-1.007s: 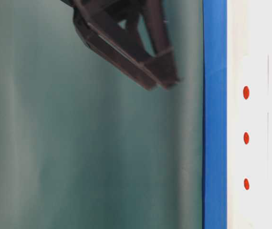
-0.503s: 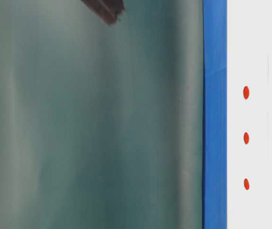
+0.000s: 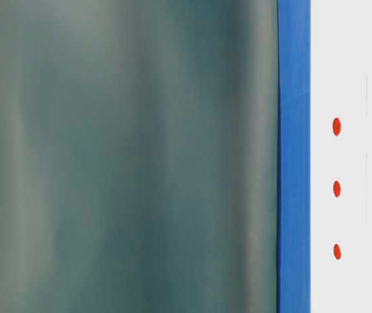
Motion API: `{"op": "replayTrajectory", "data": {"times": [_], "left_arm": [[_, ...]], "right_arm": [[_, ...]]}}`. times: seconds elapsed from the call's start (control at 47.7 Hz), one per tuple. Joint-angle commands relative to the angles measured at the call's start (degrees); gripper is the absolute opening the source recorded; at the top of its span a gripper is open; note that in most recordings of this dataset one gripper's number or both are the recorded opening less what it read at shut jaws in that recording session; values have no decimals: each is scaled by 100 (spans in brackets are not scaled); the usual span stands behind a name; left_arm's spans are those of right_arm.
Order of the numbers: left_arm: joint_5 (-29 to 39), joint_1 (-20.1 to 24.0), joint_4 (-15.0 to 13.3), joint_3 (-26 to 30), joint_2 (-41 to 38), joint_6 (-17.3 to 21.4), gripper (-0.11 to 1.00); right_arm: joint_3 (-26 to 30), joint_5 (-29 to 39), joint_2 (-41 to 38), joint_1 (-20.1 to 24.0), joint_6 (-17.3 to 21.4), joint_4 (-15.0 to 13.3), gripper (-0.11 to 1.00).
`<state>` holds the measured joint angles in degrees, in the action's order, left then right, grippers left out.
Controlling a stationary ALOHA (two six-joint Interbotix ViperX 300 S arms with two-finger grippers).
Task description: Hit the mark with a hammer.
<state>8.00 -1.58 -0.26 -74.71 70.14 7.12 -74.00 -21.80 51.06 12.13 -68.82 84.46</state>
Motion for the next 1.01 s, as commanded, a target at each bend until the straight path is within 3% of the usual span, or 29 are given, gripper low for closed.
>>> {"op": "replayTrajectory", "data": {"times": [0.0,0.336,0.986], "left_arm": [[0,-26,0,-26,53,9,74],[-70,-26,0,-299,123,18,71],[-105,-26,0,-334,141,18,70]], "right_arm": [[-88,53,88,0,0,-18,78],[-650,53,343,9,53,-18,75],[-659,70,466,35,88,-35,71]]}}
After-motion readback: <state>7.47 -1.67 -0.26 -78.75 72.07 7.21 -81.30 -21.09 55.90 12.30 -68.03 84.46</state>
